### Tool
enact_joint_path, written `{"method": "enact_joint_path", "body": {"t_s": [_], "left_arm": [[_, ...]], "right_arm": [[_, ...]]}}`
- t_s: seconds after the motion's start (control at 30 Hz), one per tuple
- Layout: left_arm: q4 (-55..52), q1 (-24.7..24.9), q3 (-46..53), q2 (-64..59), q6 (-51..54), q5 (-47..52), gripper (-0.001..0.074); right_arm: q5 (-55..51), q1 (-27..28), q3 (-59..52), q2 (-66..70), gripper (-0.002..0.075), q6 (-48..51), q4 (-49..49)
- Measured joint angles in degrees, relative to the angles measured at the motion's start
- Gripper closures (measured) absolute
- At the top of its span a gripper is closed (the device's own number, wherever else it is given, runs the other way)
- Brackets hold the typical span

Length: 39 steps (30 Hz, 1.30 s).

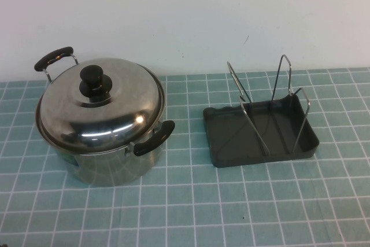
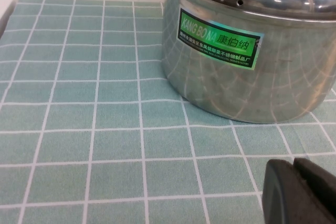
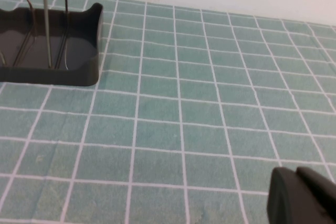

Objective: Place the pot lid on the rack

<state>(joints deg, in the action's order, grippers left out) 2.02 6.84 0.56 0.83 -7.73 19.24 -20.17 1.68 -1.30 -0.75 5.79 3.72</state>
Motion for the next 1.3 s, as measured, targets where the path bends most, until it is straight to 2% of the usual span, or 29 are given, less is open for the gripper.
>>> {"method": "enact_joint_path", "body": {"t_s": [0.13,0.27,0.6,0.9,0.97,1.1,1.2,1.3], "left_arm": [[0.0,0.0,0.2,0.0,0.0,-1.9,0.0737],[0.0,0.0,0.6,0.0,0.0,-8.1,0.0737],[0.1,0.0,0.6,0.0,0.0,-40.7,0.0737],[1.6,0.0,0.6,0.0,0.2,-52.1,0.0737],[6.1,0.0,0.5,0.0,0.5,-52.1,0.0737],[15.3,0.0,-4.3,-0.2,7.7,-40.9,0.0737],[17.0,0.0,-9.5,-2.9,16.8,-37.8,0.0737],[17.1,0.0,-14.8,-8.8,21.6,-37.2,0.0737]], "right_arm": [[0.4,0.0,0.0,0.0,0.0727,0.0,0.0],[5.3,0.0,-0.3,0.0,0.0727,0.0,0.0],[33.6,0.0,-0.3,0.0,0.0727,0.8,0.1],[50.1,0.0,-0.3,0.0,0.0727,2.3,-2.1],[50.6,0.0,0.0,0.0,0.0727,3.3,-2.4],[43.9,0.0,5.5,0.0,0.0727,6.2,-2.5],[36.8,0.0,11.6,0.0,0.0727,9.3,-2.5],[28.1,0.0,17.8,0.0,0.0727,11.4,-2.6]]}}
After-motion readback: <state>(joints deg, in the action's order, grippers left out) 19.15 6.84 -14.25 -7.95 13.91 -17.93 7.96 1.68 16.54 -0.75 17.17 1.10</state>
